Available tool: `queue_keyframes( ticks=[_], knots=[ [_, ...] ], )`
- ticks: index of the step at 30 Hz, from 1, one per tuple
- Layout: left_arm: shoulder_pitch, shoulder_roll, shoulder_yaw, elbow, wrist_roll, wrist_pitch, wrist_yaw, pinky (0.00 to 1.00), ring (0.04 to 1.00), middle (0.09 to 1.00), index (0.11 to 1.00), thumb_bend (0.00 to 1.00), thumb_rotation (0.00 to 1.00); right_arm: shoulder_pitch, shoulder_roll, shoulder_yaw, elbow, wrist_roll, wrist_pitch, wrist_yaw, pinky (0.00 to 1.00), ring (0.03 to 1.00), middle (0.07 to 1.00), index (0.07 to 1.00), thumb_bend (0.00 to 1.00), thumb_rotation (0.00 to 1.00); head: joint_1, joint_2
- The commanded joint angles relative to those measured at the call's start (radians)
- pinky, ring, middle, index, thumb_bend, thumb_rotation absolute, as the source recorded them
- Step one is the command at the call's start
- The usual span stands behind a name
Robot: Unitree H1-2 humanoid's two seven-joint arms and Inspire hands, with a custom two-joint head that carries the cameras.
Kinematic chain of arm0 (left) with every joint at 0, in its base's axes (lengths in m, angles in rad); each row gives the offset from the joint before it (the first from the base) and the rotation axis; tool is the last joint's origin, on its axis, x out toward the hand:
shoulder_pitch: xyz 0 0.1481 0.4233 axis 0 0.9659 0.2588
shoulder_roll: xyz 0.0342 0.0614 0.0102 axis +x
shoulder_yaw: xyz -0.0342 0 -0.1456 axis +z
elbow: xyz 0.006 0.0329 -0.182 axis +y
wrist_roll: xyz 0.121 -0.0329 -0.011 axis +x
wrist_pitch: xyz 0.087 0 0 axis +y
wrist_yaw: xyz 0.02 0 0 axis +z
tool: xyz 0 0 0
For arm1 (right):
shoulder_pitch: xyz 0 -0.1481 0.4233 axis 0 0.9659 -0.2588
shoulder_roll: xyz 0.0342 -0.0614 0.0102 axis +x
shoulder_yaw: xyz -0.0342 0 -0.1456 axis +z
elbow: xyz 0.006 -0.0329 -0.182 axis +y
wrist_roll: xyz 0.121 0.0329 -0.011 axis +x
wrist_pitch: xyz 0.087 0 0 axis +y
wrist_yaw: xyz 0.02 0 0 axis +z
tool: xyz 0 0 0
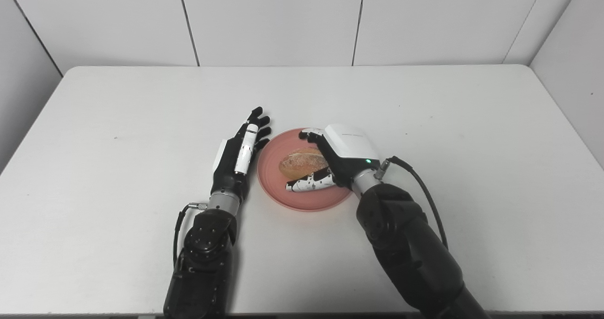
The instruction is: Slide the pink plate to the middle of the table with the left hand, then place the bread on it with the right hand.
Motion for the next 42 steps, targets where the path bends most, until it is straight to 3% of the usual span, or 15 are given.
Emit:
queue_keyframes(
  ticks=[1, 13, 23, 26, 28, 37, 42],
  knots=[
    [-0.016, -0.008, -0.007, -0.022, 0.003, -0.007, -0.006, 0.87, 0.888, 0.899, 0.9, 0.35, 1.0, -0.049, -0.005, -0.016, -0.045, 0.006, -0.015, -0.005, 0.84, 0.871, 0.885, 0.875, 0.96, 0.57, 0.001, 0.001],
    [-0.016, -0.003, -0.01, -0.027, 0.007, 0.003, -0.01, 0.9, 0.893, 0.902, 0.906, 0.36, 1.0, -0.06, -0.042, -0.041, -0.146, 0.039, -0.051, -0.006, 0.89, 0.931, 0.949, 0.968, 1.0, 0.75, -0.002, -0.001],
    [-0.011, -0.022, 0.008, -0.031, -0.021, -0.012, -0.006, 0.86, 0.899, 0.914, 0.905, 0.33, 1.0, 0.021, -0.021, -0.165, -0.22, 0.204, -0.175, -0.223, 0.86, 0.933, 0.953, 0.967, 0.98, 0.87, -0.012, -0.006],
    [-0.007, -0.016, 0.0, -0.034, -0.005, -0.019, -0.004, 0.87, 0.894, 0.917, 0.914, 0.34, 1.0, 0.048, -0.007, -0.196, -0.237, 0.252, -0.178, -0.247, 0.82, 0.925, 0.957, 0.97, 0.93, 0.9, -0.014, -0.006],
    [-0.002, -0.014, -0.003, -0.04, 0.0, -0.026, -0.002, 0.88, 0.907, 0.925, 0.922, 0.33, 1.0, 0.08, -0.003, -0.213, -0.239, 0.291, -0.199, -0.276, 0.84, 0.944, 0.979, 0.994, 0.84, 0.98, -0.013, -0.008],
    [0.045, -0.009, -0.017, -0.095, 0.027, -0.037, 0.006, 0.89, 0.917, 0.933, 0.927, 0.34, 1.0, 0.252, 0.07, -0.311, -0.173, 0.49, -0.359, -0.482, 0.89, 0.97, 0.998, 0.997, 0.75, 1.0, -0.015, -0.015],
    [0.081, -0.01, -0.018, -0.144, 0.04, -0.011, 0.007, 0.9, 0.926, 0.945, 0.941, 0.35, 1.0, 0.313, 0.111, -0.337, -0.128, 0.598, -0.426, -0.527, 0.93, 0.979, 0.996, 0.994, 0.7, 1.0, -0.02, -0.019]
  ],
)
